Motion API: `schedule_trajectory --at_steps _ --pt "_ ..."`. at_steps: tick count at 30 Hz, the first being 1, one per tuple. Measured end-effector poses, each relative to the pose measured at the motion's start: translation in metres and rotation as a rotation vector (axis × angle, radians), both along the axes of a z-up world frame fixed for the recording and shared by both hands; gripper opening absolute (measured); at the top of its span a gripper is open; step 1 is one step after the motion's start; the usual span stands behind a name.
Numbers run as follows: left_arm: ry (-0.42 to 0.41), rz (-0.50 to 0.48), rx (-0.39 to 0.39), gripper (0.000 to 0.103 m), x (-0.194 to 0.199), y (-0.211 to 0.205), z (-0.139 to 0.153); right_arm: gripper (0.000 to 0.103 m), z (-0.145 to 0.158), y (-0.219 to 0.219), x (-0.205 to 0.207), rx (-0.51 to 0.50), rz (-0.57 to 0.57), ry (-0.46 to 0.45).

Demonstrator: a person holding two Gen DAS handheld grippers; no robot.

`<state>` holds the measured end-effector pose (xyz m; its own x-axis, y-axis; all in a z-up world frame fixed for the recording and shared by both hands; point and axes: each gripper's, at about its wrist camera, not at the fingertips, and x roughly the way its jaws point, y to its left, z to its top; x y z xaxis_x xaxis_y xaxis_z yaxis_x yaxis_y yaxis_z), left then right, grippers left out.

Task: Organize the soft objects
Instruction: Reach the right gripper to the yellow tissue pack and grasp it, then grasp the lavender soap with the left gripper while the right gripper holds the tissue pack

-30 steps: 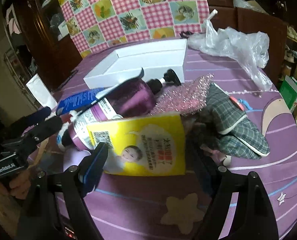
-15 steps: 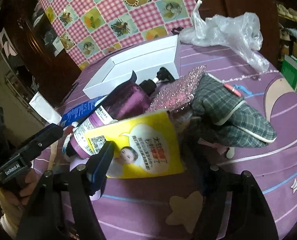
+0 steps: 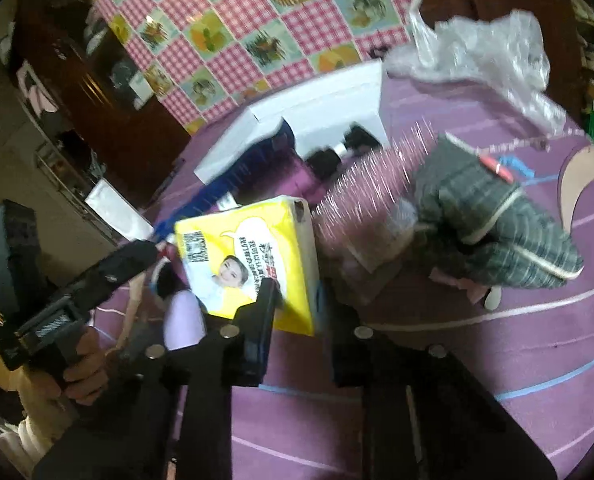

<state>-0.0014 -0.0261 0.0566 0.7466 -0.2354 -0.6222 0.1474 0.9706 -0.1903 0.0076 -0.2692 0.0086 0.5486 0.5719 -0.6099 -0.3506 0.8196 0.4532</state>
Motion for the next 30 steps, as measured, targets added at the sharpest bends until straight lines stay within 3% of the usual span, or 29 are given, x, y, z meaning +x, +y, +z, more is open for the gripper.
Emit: schedule_trajectory --at_steps 4,10,20,24,26,30 --pt "-0.019 -0.012 -0.01 0.085 -0.004 -0.001 0.002 0.02 0.011 -0.003 -0.009 0.044 0.017 -0.061" --pt "-0.032 -0.122 -0.031 0.085 -0.015 -0.01 0.006 0.02 0.019 -0.004 -0.014 0.048 0.004 -0.098" --pt "-0.091 -0.177 0.059 0.085 -0.044 -0.022 0.003 0.02 0.02 -0.012 -0.012 0.055 -0.046 -0.088" --pt "-0.085 -0.217 0.042 0.078 -0.045 -0.025 0.003 0.02 0.021 -0.013 -0.017 0.048 -0.055 -0.101" --pt "-0.064 -0.24 0.032 0.065 -0.044 -0.025 0.0 0.02 0.02 -0.013 -0.018 0.041 -0.055 -0.1" --pt "-0.005 -0.285 0.02 0.063 -0.04 -0.029 -0.007 0.02 0.02 -0.013 -0.018 0.03 -0.066 -0.097"
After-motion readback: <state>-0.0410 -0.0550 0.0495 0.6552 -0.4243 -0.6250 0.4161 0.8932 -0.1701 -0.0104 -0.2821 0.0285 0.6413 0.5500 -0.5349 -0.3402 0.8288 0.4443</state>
